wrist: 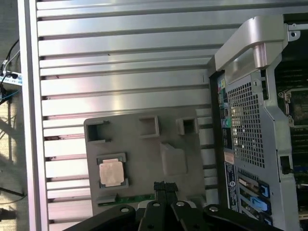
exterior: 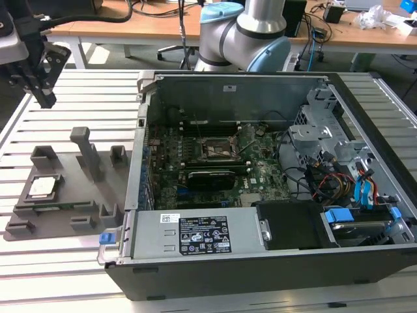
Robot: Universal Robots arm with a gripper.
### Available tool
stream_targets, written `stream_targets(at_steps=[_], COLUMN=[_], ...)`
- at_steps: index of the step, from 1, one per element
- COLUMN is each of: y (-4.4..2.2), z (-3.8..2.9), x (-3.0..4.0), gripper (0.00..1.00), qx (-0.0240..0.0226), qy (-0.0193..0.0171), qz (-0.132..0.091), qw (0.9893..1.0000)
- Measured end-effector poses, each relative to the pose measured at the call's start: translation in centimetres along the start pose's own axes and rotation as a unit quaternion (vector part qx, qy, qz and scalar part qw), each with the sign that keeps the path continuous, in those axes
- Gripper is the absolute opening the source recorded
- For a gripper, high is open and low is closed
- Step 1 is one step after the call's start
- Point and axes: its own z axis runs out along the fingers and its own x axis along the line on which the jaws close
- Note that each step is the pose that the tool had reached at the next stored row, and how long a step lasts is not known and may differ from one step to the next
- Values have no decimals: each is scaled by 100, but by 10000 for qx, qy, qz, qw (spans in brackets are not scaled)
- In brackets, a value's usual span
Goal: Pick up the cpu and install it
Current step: 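Reach for the cpu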
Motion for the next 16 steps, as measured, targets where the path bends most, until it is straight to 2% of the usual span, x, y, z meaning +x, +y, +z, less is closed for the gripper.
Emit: stream_targets(at_steps=[16], y=[-20], z=[1], x=[579], gripper=[11], qx=[0], qy=[-3], qz=[-1], qw=[10000])
